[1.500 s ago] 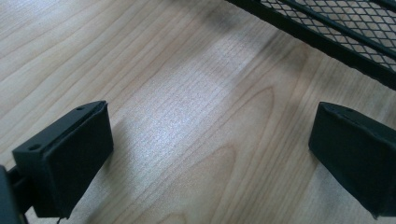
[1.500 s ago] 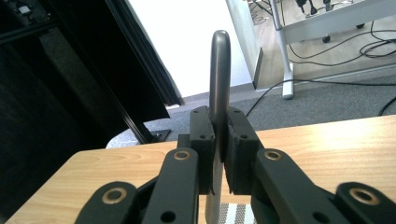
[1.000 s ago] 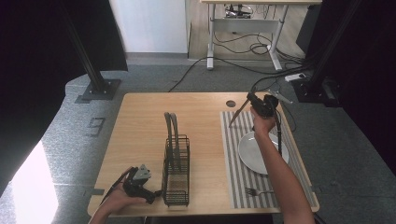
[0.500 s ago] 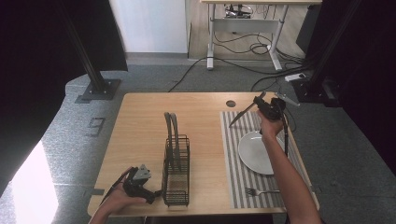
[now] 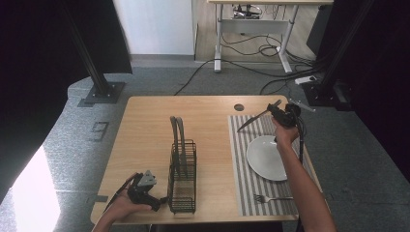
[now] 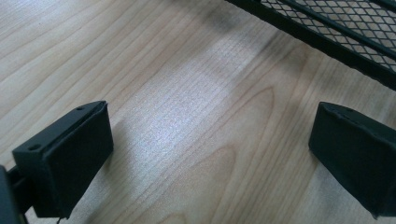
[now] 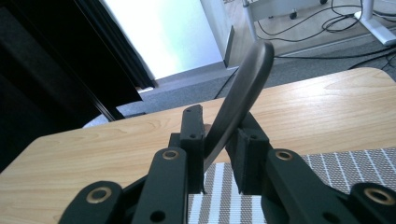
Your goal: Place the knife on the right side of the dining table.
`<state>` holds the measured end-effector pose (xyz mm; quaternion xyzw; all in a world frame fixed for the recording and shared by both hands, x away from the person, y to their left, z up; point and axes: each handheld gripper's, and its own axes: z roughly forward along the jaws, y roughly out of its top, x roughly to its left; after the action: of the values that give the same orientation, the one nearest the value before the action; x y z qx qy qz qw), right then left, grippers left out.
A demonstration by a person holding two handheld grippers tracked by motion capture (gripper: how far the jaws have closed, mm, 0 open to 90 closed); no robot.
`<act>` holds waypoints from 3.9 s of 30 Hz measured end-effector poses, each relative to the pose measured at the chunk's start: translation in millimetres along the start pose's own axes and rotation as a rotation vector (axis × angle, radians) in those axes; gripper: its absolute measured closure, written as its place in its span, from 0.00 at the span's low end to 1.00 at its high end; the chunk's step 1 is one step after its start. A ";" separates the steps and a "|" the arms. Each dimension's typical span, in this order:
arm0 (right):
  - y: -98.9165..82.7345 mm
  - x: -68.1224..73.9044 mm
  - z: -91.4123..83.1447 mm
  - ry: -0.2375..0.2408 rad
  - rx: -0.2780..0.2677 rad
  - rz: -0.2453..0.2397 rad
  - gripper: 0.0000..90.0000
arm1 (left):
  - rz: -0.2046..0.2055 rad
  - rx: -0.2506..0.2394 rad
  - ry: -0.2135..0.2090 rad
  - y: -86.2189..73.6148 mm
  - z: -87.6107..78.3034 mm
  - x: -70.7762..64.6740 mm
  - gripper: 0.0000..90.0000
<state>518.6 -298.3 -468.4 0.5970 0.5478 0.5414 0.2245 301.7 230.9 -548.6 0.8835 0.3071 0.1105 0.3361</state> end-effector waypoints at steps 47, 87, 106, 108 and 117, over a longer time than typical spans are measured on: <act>-17.4 -43.2 1.1 -0.099 0.140 0.116 0.70 | -0.001 0.000 0.003 0.3 0.3 -0.2 0.00; -42.5 -76.6 11.4 -0.156 0.240 0.288 0.60 | -0.002 0.000 0.003 0.4 0.3 -0.3 0.00; -46.6 -81.6 15.0 -0.196 0.292 0.322 0.56 | -0.002 0.000 0.003 0.4 0.4 -0.3 0.00; -46.4 -81.6 14.9 -0.198 0.296 0.318 0.56 | -0.002 0.000 0.003 0.4 0.3 -0.3 0.00; -40.1 -80.7 9.2 -0.187 0.281 0.294 0.53 | -0.003 0.000 0.004 0.5 0.5 -0.4 0.00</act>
<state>525.4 -355.7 -538.1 0.7436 0.5016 0.4289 0.1077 301.8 230.1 -548.7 0.8828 0.3089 0.1119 0.3358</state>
